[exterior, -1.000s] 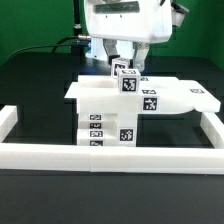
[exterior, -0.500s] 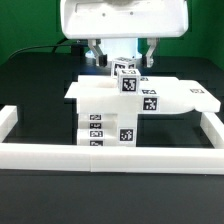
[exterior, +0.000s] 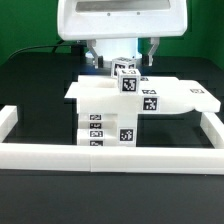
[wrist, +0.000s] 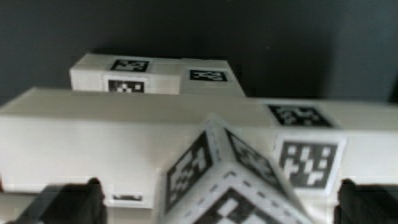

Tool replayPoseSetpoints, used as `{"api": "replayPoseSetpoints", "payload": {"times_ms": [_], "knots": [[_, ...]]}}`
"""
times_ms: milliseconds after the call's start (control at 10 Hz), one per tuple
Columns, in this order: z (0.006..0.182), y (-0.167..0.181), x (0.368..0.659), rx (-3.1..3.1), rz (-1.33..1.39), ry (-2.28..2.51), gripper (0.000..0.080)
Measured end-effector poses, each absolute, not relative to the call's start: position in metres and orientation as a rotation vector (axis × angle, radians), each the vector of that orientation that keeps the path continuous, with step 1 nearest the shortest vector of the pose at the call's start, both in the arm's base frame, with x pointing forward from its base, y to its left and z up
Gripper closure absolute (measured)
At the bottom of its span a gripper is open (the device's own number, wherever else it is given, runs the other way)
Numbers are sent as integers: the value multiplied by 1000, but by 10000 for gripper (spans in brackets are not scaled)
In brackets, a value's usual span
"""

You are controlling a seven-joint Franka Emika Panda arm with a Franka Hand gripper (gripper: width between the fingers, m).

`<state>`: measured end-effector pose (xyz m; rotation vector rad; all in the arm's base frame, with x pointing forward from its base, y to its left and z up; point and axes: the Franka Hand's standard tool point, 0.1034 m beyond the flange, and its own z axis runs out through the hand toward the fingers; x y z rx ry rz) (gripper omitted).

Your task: Assemble chair

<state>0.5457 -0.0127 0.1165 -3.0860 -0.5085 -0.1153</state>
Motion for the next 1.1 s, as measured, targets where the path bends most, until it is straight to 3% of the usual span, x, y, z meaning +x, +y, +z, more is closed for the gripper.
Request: {"api": "replayPoseSetpoints", "payload": {"times_ms": [200, 500, 700, 1100], "knots": [[113, -16, 544, -3031, -79, -859, 151], [113, -17, 544, -3034, -82, -854, 165], [113, -18, 544, -3035, -82, -850, 516], [113, -17, 544, -3128, -83, -273, 514]]}}
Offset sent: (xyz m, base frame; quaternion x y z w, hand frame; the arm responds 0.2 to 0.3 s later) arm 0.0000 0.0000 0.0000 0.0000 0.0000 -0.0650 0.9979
